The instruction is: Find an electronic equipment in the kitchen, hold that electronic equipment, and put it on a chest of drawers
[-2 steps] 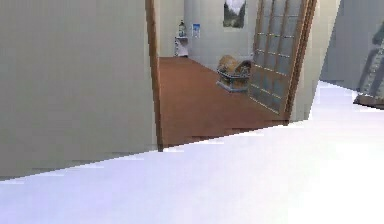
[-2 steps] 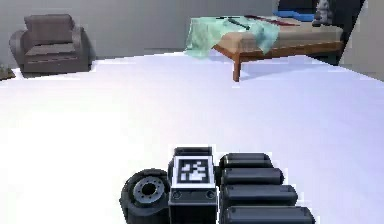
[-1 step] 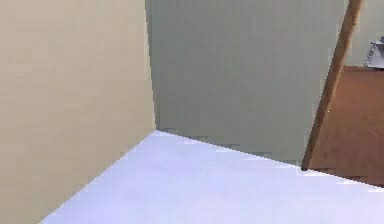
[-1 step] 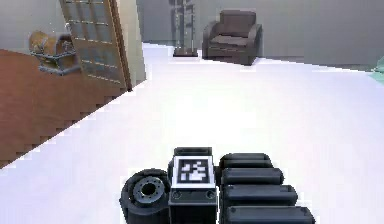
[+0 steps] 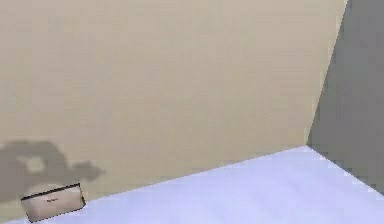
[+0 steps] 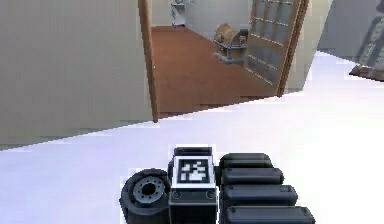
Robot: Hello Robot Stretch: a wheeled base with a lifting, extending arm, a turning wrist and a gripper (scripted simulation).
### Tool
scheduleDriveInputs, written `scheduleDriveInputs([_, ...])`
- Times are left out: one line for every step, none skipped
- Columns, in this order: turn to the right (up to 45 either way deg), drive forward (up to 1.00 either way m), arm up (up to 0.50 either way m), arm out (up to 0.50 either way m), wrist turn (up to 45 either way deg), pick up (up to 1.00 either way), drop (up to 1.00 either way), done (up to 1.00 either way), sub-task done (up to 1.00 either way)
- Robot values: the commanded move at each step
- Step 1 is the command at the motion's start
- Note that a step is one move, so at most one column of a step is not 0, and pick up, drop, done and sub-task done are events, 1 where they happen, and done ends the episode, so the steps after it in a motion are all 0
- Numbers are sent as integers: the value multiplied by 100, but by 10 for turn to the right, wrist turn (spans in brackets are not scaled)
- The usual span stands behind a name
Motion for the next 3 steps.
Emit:
scheduleDriveInputs([-180, 0, 0, 0, 0, 0, 0, 0, 0])
scheduleDriveInputs([0, 5, 0, 0, 0, 0, 0, 0, 0])
scheduleDriveInputs([450, 0, 0, 0, 0, 0, 0, 0, 0])
